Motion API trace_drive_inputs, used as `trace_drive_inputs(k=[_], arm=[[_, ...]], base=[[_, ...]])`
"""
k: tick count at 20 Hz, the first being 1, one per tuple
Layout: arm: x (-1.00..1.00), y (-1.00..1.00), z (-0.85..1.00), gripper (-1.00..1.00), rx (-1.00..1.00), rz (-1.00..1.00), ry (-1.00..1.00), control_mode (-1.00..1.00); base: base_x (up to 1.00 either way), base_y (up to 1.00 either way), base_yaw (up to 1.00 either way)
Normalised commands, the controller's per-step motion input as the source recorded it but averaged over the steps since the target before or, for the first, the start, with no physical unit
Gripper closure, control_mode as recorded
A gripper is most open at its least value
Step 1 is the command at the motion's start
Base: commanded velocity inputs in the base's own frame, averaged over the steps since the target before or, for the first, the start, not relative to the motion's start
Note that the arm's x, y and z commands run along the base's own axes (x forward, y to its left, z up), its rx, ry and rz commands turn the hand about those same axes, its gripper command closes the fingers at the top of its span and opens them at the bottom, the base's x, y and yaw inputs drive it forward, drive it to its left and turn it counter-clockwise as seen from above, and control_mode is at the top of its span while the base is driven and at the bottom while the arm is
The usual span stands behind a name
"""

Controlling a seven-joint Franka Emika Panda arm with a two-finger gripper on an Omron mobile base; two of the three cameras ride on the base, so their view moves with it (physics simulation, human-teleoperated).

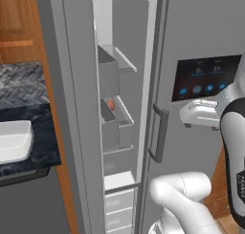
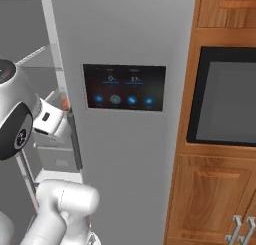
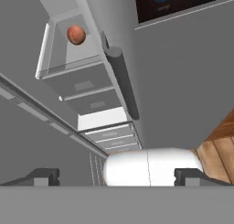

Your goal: Take the onion and cucumber out of the freezer and place them in the tupperware container on the counter. Then put the tupperware containing the vegetables back in the freezer.

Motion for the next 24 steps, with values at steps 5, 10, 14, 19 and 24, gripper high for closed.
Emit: trace_drive_inputs(k=[5,10,14,19,24], arm=[[0.00,0.00,0.00,-1.00,0.00,0.00,0.00,1.00],[-0.15,0.40,-0.02,-1.00,0.01,0.00,-0.03,-1.00],[-0.01,0.12,0.00,-1.00,0.09,0.00,-0.07,-1.00],[0.02,-0.08,0.00,-1.00,0.28,0.00,-0.05,-1.00],[0.00,0.05,0.00,-1.00,0.29,0.00,-0.11,-1.00]], base=[[0.12,0.43,0.00],[0.00,0.00,0.00],[0.00,0.00,0.00],[0.00,0.00,0.00],[0.00,0.00,0.00]])
